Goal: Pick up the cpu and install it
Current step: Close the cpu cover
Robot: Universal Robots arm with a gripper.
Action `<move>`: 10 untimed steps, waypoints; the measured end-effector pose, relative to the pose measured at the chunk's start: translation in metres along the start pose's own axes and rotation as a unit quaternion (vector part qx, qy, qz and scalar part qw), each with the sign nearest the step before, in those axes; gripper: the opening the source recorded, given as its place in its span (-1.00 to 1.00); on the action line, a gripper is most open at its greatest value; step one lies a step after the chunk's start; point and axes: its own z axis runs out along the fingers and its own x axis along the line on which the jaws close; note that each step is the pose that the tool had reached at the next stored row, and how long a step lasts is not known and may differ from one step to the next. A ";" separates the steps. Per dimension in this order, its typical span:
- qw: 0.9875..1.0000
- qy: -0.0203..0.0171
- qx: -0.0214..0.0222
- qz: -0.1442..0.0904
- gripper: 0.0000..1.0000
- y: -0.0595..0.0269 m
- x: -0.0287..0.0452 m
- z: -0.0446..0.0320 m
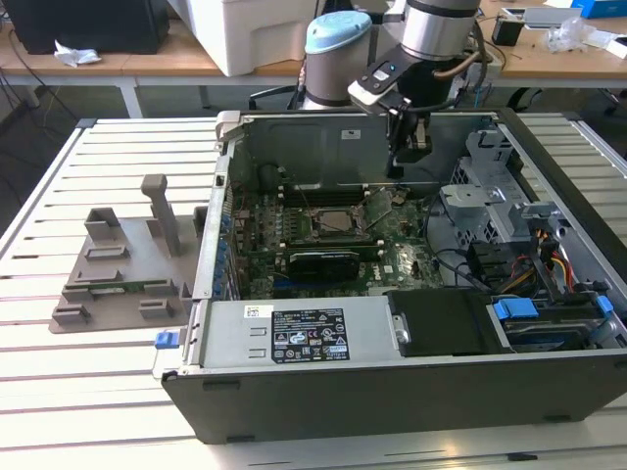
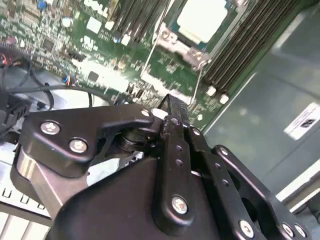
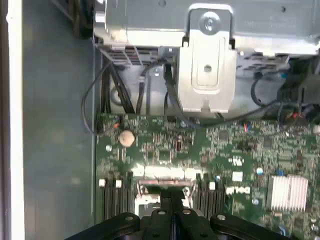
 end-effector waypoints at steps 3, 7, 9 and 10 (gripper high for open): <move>1.000 0.000 0.001 0.000 -0.79 0.0156 0.0015 0.0078; 1.000 0.000 0.002 0.000 -0.79 0.0251 0.0038 0.0171; 1.000 0.000 0.002 0.000 -0.79 0.0260 0.0045 0.0213; 1.000 0.000 0.002 0.000 -0.79 0.0263 0.0048 0.0257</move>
